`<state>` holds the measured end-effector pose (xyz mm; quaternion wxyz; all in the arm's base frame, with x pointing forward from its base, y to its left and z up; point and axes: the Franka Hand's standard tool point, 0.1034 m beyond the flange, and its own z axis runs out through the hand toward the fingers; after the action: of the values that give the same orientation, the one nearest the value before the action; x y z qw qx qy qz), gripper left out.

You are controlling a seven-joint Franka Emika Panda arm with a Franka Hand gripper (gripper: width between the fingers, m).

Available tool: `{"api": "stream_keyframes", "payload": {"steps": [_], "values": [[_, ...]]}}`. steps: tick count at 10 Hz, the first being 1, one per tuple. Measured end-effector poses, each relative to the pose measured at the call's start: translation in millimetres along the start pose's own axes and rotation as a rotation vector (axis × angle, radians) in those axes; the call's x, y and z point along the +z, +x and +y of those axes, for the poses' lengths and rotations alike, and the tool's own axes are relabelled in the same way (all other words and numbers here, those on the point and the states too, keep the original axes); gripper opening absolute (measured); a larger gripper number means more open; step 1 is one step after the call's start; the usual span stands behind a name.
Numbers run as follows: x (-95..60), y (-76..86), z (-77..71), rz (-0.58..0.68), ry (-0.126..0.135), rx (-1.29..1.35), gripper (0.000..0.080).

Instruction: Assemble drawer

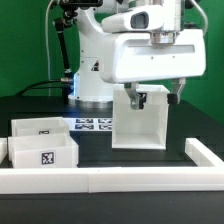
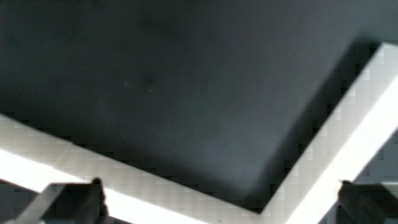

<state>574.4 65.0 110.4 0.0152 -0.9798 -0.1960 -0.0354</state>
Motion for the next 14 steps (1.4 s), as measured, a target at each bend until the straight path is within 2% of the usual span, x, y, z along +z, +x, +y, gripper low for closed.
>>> {"api": "stream_keyframes", "payload": {"steps": [4,6,9,11,14], "values": [[3.5,-0.6,-3.3,-0.003,0.019,0.297,0.065],[-4.0,-15.5,-15.6,-0.016,0.015,0.427,0.065],[-24.5,-40.2,-36.6,-0.018,0.003,0.442,0.065],[-35.2,-49.5,-51.3,-0.013,-0.003,0.445,0.065],[-32.5,-49.4,-50.4,-0.016,-0.002,0.445,0.065]]}}
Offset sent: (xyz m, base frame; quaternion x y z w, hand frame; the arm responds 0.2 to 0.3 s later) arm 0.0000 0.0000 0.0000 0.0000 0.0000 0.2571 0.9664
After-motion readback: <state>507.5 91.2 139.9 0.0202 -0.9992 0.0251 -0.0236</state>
